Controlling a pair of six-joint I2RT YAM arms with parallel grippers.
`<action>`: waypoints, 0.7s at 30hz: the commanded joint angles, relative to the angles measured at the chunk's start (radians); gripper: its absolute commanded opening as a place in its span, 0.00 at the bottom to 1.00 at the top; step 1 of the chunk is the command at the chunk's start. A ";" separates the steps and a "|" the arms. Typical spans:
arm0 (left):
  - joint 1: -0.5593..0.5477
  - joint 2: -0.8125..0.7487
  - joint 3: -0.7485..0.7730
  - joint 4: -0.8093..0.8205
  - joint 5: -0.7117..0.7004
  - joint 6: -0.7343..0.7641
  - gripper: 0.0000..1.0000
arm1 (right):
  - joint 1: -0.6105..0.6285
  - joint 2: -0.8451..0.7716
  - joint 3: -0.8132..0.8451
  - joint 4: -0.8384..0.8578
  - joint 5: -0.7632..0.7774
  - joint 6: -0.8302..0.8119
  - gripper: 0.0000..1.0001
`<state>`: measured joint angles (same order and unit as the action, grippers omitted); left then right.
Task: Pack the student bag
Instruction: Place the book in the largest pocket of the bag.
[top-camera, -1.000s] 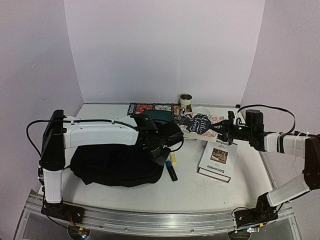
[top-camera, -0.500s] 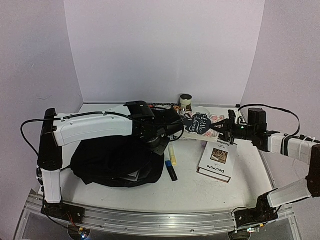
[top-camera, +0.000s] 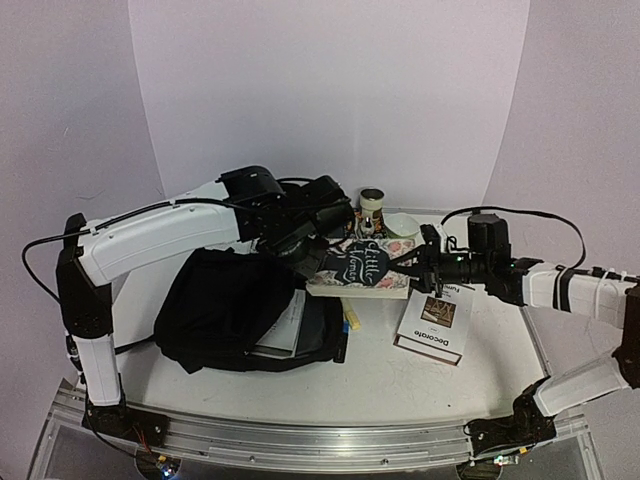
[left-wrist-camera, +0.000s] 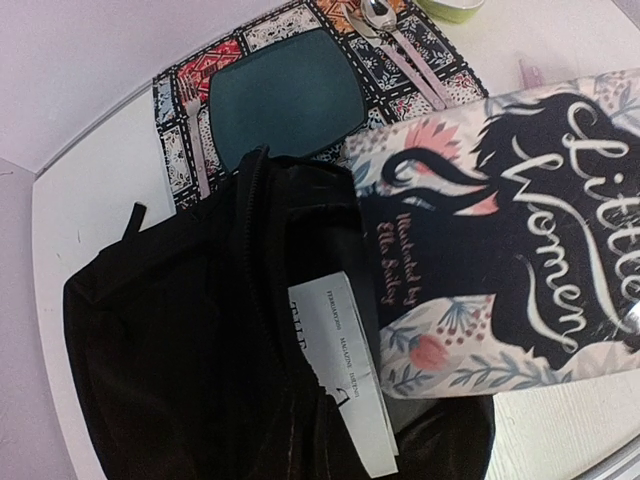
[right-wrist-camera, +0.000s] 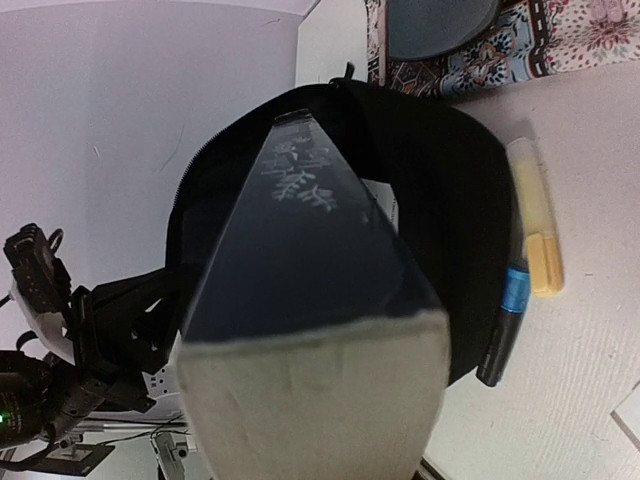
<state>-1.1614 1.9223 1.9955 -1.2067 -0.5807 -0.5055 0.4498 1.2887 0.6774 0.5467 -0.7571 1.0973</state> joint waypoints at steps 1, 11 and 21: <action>-0.002 -0.083 0.079 0.025 -0.053 0.023 0.00 | 0.058 0.048 0.083 0.116 0.008 0.035 0.00; -0.001 -0.139 0.076 0.026 -0.069 0.010 0.00 | 0.209 0.238 0.196 0.179 0.083 0.090 0.00; 0.002 -0.183 0.037 0.031 -0.044 -0.012 0.00 | 0.393 0.525 0.456 0.186 0.179 0.163 0.00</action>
<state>-1.1614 1.8268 2.0209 -1.2181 -0.6018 -0.4987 0.7794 1.7471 0.9980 0.6160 -0.6054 1.2146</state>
